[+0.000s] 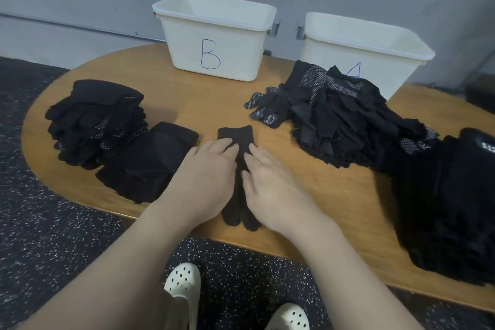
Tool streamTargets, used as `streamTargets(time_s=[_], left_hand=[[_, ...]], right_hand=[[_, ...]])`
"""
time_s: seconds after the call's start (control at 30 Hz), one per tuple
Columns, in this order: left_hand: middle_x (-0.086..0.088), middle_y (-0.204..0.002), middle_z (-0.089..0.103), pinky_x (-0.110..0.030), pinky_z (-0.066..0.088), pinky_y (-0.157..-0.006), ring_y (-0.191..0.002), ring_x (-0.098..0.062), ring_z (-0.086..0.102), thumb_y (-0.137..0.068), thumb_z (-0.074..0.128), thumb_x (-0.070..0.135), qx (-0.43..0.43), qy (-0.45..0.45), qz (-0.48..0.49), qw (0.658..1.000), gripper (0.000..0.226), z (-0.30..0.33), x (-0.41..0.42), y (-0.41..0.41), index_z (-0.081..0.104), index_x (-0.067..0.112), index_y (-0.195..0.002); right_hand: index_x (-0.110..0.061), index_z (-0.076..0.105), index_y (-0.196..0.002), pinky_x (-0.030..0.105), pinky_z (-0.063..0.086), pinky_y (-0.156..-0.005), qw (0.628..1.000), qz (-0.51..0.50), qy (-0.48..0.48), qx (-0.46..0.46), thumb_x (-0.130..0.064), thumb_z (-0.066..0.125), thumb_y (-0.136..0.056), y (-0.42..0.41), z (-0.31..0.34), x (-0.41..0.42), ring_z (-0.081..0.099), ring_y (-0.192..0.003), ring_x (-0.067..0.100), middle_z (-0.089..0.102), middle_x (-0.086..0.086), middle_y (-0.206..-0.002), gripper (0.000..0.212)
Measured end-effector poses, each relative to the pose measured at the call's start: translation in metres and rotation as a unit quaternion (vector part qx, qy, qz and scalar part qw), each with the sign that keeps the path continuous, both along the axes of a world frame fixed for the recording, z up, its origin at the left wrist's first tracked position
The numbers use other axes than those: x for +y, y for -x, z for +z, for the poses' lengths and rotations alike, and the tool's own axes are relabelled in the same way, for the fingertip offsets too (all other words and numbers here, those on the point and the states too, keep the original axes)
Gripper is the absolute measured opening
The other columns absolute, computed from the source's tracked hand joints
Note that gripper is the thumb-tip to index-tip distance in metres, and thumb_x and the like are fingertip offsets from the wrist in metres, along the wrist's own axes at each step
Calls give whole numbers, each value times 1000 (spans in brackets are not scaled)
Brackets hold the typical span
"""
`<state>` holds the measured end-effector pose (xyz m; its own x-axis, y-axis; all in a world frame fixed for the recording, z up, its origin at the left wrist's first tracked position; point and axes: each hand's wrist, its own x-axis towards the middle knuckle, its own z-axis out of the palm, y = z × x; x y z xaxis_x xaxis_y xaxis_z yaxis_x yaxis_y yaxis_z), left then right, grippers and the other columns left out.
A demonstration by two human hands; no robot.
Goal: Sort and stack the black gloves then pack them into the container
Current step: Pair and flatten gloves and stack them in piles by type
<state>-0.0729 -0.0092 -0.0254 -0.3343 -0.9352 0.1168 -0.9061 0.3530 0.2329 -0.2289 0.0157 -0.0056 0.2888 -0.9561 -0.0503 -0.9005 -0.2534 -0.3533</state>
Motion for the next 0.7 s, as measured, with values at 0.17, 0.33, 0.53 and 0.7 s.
streamTargets(time_s=[0.17, 0.33, 0.53, 0.7], left_hand=[[-2, -153, 43, -43, 36, -110, -136, -25, 44, -107, 38, 25, -41, 38, -8, 998, 49, -6, 1, -4, 41, 14, -155], [-5, -145, 53, -47, 45, -101, -127, -27, 54, -99, 30, 30, -50, 56, 5, 997, 57, -10, 2, -4, 52, 9, -147], [-2, -127, 59, -44, 44, -100, -117, -27, 56, -99, 22, 37, -19, 69, -35, 997, 61, -5, -3, -7, 63, 11, -134], [-5, -163, 37, -42, 20, -127, -153, -23, 28, -103, 25, 43, 8, 34, -138, 990, 58, 3, -12, -6, 50, 22, -151]], right_hand=[[-20, 4, -166, 33, -5, -129, 998, 2, -19, 61, -45, 21, -111, 4, -6, 5, -9, -158, 11, -7, -6, -173, 62], [-23, -5, -165, 35, -8, -129, 997, -31, -12, 74, -60, 12, -106, 14, -13, 19, -17, -156, 7, -13, -9, -171, 72], [-25, -11, -163, 36, -8, -129, 994, -62, -8, 92, -70, 3, -99, 38, -15, 35, -24, -154, 5, -19, -11, -170, 80], [-31, -11, -163, 35, -11, -128, 994, -58, -20, 94, -69, 4, -97, 46, -12, 31, -27, -152, 4, -23, -14, -168, 78]])
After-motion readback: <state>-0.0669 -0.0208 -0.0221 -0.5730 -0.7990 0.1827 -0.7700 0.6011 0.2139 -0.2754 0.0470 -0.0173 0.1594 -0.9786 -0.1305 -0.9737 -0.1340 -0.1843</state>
